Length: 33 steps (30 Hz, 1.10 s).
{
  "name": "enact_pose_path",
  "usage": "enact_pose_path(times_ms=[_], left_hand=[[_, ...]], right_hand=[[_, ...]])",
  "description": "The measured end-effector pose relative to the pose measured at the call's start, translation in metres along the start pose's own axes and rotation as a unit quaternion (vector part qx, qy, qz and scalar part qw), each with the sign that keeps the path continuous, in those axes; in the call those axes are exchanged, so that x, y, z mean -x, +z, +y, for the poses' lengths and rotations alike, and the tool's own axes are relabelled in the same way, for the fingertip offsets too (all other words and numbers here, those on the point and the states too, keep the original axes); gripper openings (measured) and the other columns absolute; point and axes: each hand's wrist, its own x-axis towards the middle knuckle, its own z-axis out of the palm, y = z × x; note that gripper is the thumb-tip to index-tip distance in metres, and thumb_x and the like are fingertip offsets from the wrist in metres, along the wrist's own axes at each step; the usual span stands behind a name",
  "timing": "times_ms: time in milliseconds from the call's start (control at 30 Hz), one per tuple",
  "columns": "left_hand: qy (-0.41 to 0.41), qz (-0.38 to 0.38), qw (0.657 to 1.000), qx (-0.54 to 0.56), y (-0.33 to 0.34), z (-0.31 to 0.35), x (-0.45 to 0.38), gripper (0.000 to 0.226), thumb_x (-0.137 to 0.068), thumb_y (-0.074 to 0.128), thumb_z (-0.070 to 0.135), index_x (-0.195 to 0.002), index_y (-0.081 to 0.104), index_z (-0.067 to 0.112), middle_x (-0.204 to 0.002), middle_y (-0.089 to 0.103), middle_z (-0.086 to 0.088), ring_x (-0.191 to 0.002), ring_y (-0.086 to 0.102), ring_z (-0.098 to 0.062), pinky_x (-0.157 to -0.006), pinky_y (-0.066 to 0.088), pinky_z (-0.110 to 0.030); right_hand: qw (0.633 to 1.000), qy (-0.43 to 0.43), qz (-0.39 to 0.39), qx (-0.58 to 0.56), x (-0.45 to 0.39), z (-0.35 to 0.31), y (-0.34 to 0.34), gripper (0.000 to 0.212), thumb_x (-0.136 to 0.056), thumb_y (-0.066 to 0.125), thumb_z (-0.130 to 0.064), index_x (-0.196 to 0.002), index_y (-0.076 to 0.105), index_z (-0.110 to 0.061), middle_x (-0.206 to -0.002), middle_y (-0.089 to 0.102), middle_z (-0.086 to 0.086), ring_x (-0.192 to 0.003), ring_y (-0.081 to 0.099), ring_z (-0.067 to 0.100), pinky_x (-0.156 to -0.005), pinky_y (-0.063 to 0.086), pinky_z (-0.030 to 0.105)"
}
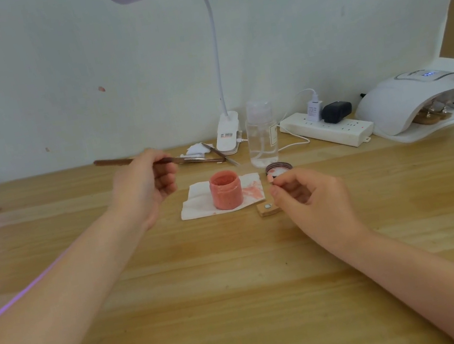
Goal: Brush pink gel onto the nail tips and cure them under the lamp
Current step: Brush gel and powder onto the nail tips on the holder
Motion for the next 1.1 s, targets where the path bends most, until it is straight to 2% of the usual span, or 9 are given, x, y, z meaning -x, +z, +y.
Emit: enact_pose_path(times_ms=[100,200,267,400,500,667,867,967,1100], left_hand=[[0.166,-0.059,0.980,-0.090,0.010,-0.005,0.032,0.018,-0.091,0.054,0.008,-0.074,0.061,0.011,-0.054,0.065,0.001,-0.050,0.059,-0.010,-0.051,0.049,-0.019],[0.321,-0.123,0.920,-0.188,0.011,-0.018,0.064,0.018,-0.094,0.055,0.007,-0.082,0.060,0.020,-0.069,0.070,0.013,-0.065,0.065,0.003,-0.060,0.046,-0.006],[0.374,-0.154,0.886,-0.227,0.012,-0.027,0.077,0.022,-0.092,0.057,0.007,-0.088,0.059,0.028,-0.079,0.070,0.017,-0.075,0.066,0.008,-0.066,0.044,-0.002],[0.421,-0.160,0.846,-0.285,0.011,-0.042,0.082,0.019,-0.088,0.057,0.022,-0.093,0.055,0.039,-0.090,0.070,0.010,-0.096,0.062,0.010,-0.079,0.042,-0.004],[0.441,-0.170,0.830,-0.296,0.012,-0.049,0.082,0.020,-0.089,0.059,0.019,-0.095,0.057,0.037,-0.098,0.071,0.008,-0.112,0.058,0.002,-0.089,0.043,-0.010],[0.479,-0.164,0.802,-0.316,0.013,-0.050,0.082,0.013,-0.087,0.056,0.022,-0.098,0.063,0.022,-0.096,0.058,0.028,-0.098,0.054,0.017,-0.084,0.038,-0.002],[0.496,-0.182,0.789,-0.314,0.008,-0.051,0.082,0.017,-0.086,0.053,0.019,-0.091,0.066,0.009,-0.085,0.061,0.017,-0.083,0.057,0.006,-0.076,0.039,-0.004],[0.504,-0.183,0.789,-0.300,0.006,-0.051,0.082,0.014,-0.086,0.050,0.017,-0.090,0.063,0.013,-0.078,0.062,0.007,-0.078,0.056,0.000,-0.074,0.040,-0.006],[0.508,-0.170,0.793,-0.291,0.011,-0.050,0.083,0.014,-0.088,0.053,0.017,-0.099,0.060,0.024,-0.093,0.057,0.024,-0.090,0.055,0.013,-0.081,0.039,-0.004]], right_hand=[[1.000,0.000,0.005,-0.002,-0.001,0.001,0.000,0.019,-0.083,0.070,-0.014,-0.082,0.067,-0.032,-0.073,0.068,-0.009,-0.072,0.063,0.005,-0.070,0.052,0.021],[1.000,-0.009,0.004,-0.011,-0.001,0.002,-0.001,0.024,-0.083,0.070,-0.014,-0.082,0.065,-0.037,-0.076,0.068,-0.014,-0.071,0.064,0.004,-0.067,0.051,0.015],[1.000,-0.010,0.004,-0.013,-0.001,0.001,-0.001,0.026,-0.084,0.070,-0.014,-0.082,0.064,-0.039,-0.079,0.067,-0.017,-0.071,0.064,0.003,-0.066,0.050,0.013],[1.000,-0.021,0.015,-0.012,-0.001,0.001,-0.001,0.027,-0.083,0.071,-0.013,-0.079,0.063,-0.040,-0.079,0.068,-0.016,-0.069,0.065,0.004,-0.066,0.051,0.015],[1.000,-0.019,0.012,-0.018,-0.001,0.001,0.000,0.027,-0.083,0.070,-0.013,-0.080,0.064,-0.039,-0.075,0.068,-0.012,-0.069,0.065,0.005,-0.067,0.052,0.017],[1.000,-0.018,0.004,-0.010,-0.001,0.001,-0.001,0.023,-0.083,0.070,-0.014,-0.082,0.065,-0.036,-0.075,0.068,-0.011,-0.070,0.065,0.005,-0.068,0.052,0.018],[1.000,-0.025,0.004,-0.006,0.000,-0.001,-0.001,0.025,-0.083,0.070,-0.013,-0.081,0.064,-0.037,-0.073,0.067,-0.012,-0.069,0.063,0.002,-0.066,0.050,0.013],[1.000,-0.019,0.005,-0.011,0.000,-0.001,-0.002,0.023,-0.084,0.070,-0.012,-0.081,0.065,-0.035,-0.073,0.068,-0.010,-0.068,0.063,0.002,-0.066,0.050,0.014],[1.000,-0.019,0.006,-0.007,0.001,-0.002,-0.002,0.023,-0.083,0.070,-0.012,-0.081,0.065,-0.035,-0.074,0.068,-0.010,-0.069,0.064,0.004,-0.067,0.052,0.017]])
